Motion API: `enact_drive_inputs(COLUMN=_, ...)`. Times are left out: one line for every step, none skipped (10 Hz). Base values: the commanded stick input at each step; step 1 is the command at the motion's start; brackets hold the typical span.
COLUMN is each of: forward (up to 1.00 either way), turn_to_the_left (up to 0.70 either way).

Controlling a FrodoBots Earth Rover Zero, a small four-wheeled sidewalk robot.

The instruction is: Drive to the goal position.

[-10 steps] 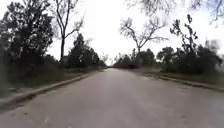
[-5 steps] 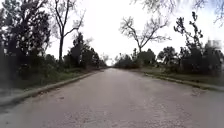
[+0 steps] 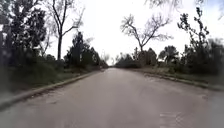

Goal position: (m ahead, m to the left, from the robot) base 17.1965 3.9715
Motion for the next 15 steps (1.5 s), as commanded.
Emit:
enact_drive_inputs(forward=0.7, turn_to_the_left=0.0)
enact_drive_inputs(forward=0.7, turn_to_the_left=0.0)
enact_drive_inputs(forward=0.7, turn_to_the_left=0.0)
enact_drive_inputs(forward=0.7, turn_to_the_left=0.0)
enact_drive_inputs(forward=0.7, turn_to_the_left=0.0)
enact_drive_inputs(forward=0.7, turn_to_the_left=0.0)
enact_drive_inputs(forward=0.7, turn_to_the_left=0.0)
enact_drive_inputs(forward=0.7, turn_to_the_left=0.0)
enact_drive_inputs(forward=0.7, turn_to_the_left=0.0)
enact_drive_inputs(forward=0.7, turn_to_the_left=0.0)
enact_drive_inputs(forward=0.7, turn_to_the_left=0.0)
enact_drive_inputs(forward=0.7, turn_to_the_left=0.0)
enact_drive_inputs(forward=0.7, turn_to_the_left=0.0)
enact_drive_inputs(forward=0.7, turn_to_the_left=0.0)
enact_drive_inputs(forward=0.7, turn_to_the_left=0.0)
